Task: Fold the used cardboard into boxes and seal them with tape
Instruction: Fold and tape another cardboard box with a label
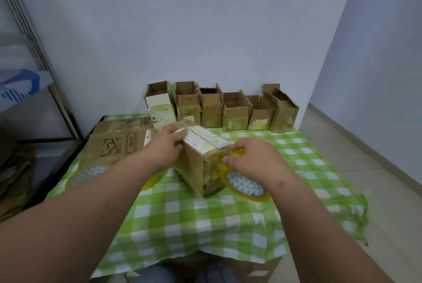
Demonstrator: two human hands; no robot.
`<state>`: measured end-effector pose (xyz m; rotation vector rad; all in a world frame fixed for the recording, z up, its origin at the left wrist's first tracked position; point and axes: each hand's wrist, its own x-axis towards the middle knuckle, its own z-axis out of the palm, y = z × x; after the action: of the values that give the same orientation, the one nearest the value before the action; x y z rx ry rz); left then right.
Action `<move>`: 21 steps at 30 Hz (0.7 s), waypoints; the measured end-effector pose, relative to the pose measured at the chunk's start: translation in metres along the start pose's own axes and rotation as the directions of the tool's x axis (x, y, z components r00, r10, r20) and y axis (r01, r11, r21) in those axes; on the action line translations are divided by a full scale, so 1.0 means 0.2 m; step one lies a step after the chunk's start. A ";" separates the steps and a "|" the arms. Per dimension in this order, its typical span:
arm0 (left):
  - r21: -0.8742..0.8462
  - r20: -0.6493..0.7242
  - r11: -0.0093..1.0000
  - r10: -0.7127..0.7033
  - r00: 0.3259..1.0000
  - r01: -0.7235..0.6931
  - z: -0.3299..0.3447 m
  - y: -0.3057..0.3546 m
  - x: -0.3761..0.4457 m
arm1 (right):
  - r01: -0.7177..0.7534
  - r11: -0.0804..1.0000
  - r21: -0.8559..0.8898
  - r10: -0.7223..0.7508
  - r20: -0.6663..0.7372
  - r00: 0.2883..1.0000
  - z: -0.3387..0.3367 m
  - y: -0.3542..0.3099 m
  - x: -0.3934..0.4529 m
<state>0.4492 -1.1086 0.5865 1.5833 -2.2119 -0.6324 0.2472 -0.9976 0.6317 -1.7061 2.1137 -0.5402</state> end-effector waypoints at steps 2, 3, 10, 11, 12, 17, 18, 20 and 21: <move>-0.084 -0.003 0.996 -0.005 1.000 0.004 0.04 0.00 -0.05 | 0.000 1.000 0.017 -0.001 0.039 0.999 0.05 -0.02 -0.04; -0.117 -0.007 0.993 -0.013 1.000 0.013 0.05 0.01 -0.08 | -0.006 0.999 0.040 0.004 0.059 0.998 0.07 -0.02 -0.06; 0.073 0.050 0.997 0.031 0.998 -0.035 0.04 0.09 -0.17 | -0.125 0.882 0.455 0.043 0.185 0.982 0.15 -0.03 -0.10; 0.107 0.044 0.993 0.037 0.998 -0.042 0.04 0.08 -0.17 | -0.150 0.844 0.514 0.050 0.203 0.978 0.17 -0.04 -0.09; 0.110 0.035 0.993 0.042 0.998 -0.046 0.04 0.07 -0.17 | -0.169 0.803 0.572 0.050 0.217 0.975 0.21 -0.03 -0.09; 0.154 0.129 0.981 0.094 0.987 -0.114 0.02 -0.01 -0.17 | -0.193 0.662 0.724 0.017 0.242 0.970 0.36 -0.01 -0.10; 0.171 0.149 0.978 0.092 0.985 -0.117 0.01 -0.02 -0.17 | -0.179 0.657 0.732 0.002 0.236 0.972 0.38 -0.01 -0.11; 0.182 0.169 0.976 0.087 0.982 -0.118 0.00 -0.02 -0.17 | -0.145 0.652 0.744 -0.031 0.218 0.975 0.41 0.01 -0.12; 0.189 0.177 0.974 0.089 0.980 -0.123 -0.01 -0.01 -0.16 | -0.141 0.641 0.754 -0.046 0.222 0.974 0.42 0.03 -0.13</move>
<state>0.4619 -1.0788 0.5853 1.5402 -2.5365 -0.5451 0.2901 -0.9772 0.5578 -1.1252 1.4176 -1.0049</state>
